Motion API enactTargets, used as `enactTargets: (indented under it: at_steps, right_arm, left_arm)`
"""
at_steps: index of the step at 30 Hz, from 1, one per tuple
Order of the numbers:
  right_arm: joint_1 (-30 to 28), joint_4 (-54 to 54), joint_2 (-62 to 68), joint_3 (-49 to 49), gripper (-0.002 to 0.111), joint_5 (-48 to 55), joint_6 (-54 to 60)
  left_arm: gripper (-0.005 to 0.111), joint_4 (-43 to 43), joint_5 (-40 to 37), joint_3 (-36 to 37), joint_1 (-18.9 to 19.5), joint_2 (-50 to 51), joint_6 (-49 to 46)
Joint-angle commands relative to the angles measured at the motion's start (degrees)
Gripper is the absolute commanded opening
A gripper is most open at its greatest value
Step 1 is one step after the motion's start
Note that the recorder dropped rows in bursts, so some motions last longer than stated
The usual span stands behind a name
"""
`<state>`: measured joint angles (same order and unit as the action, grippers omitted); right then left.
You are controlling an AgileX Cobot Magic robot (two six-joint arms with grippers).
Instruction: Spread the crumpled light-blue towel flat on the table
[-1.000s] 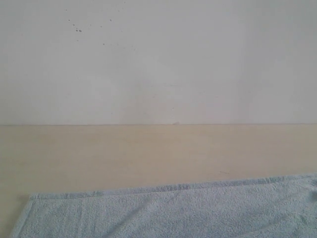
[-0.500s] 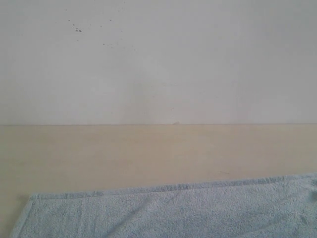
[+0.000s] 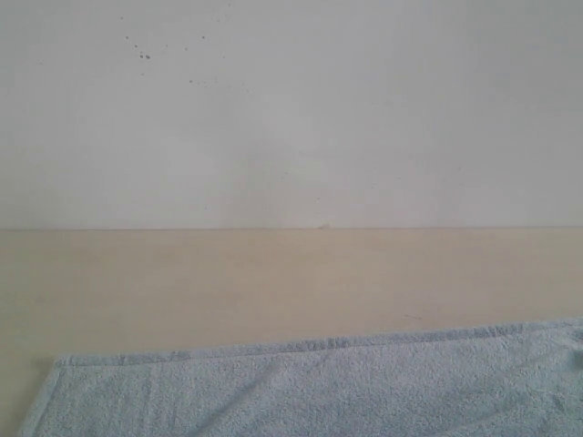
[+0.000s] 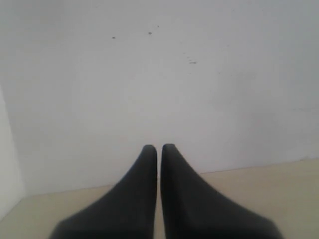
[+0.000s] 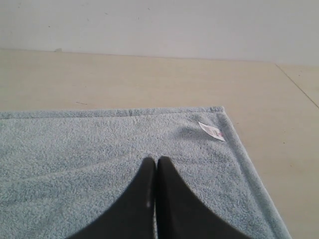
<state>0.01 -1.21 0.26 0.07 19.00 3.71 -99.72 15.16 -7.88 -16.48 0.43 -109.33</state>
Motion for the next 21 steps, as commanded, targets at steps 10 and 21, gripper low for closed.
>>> enactTargets:
  at_steps: [10,21]
  right_arm:
    - [-0.41,0.50,-0.26,-0.07,0.000,-0.31,0.06]
    - [-0.41,0.50,-0.26,-0.07,0.000,-1.32,0.06]
  left_arm:
    - [0.004,103.54,-5.58,7.88,16.79,-0.18,113.14]
    - [0.004,106.64,-35.58,7.88,18.53,-0.43,115.73]
